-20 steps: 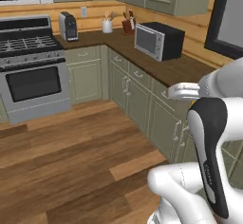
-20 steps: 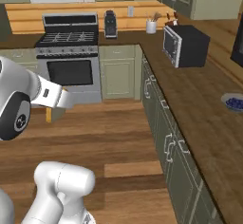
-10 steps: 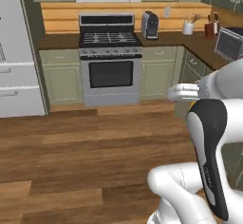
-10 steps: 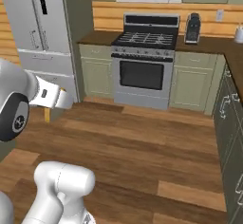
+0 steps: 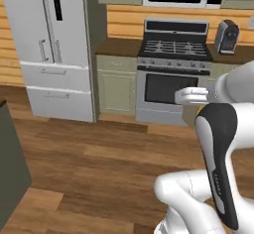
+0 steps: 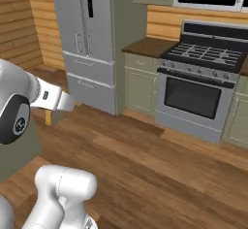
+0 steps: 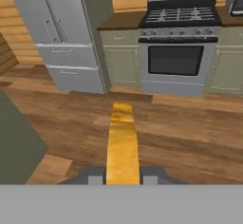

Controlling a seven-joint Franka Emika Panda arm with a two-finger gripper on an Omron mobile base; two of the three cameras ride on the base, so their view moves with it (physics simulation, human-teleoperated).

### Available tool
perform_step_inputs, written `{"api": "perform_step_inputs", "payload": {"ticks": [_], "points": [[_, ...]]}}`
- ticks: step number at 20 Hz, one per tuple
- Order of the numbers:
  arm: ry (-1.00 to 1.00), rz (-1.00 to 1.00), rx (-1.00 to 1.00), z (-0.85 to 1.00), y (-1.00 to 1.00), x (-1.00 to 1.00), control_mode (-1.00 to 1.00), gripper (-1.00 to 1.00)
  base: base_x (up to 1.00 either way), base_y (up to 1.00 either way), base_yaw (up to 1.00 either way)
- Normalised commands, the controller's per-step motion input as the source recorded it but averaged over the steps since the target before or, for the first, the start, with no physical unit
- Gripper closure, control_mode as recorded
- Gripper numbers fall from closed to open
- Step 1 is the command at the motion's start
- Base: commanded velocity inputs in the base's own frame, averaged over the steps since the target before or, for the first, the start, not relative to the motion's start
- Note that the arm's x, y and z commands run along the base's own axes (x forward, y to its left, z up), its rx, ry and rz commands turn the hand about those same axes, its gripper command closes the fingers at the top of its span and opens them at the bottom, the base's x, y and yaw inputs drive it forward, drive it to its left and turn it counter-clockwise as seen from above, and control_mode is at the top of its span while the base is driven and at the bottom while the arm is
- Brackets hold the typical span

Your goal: Start the toaster. Once the lever pops up, take the bread to the plate on the dining counter.

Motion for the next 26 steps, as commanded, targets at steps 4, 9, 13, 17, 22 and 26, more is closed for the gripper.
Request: {"api": "perform_step_inputs", "payload": {"ticks": [4, 9, 13, 17, 22, 26], "points": [[0.00, 0.00, 0.00, 0.00, 0.00, 0.00, 1.00, 1.00, 1.00, 0.00, 0.44], [0.00, 0.00, 0.00, 0.00, 0.00, 0.00, 1.00, 1.00, 1.00, 0.00, 0.46], [0.00, 0.00, 0.00, 0.00, 0.00, 0.00, 1.00, 1.00, 1.00, -0.04, 0.49], [0.00, 0.00, 0.00, 0.00, 0.00, 0.00, 1.00, 1.00, 1.00, -0.09, 0.50], [0.00, 0.00, 0.00, 0.00, 0.00, 0.00, 1.00, 1.00, 1.00, -0.23, 0.54], [0.00, 0.00, 0.00, 0.00, 0.00, 0.00, 1.00, 1.00, 1.00, -0.31, 0.53]]}}
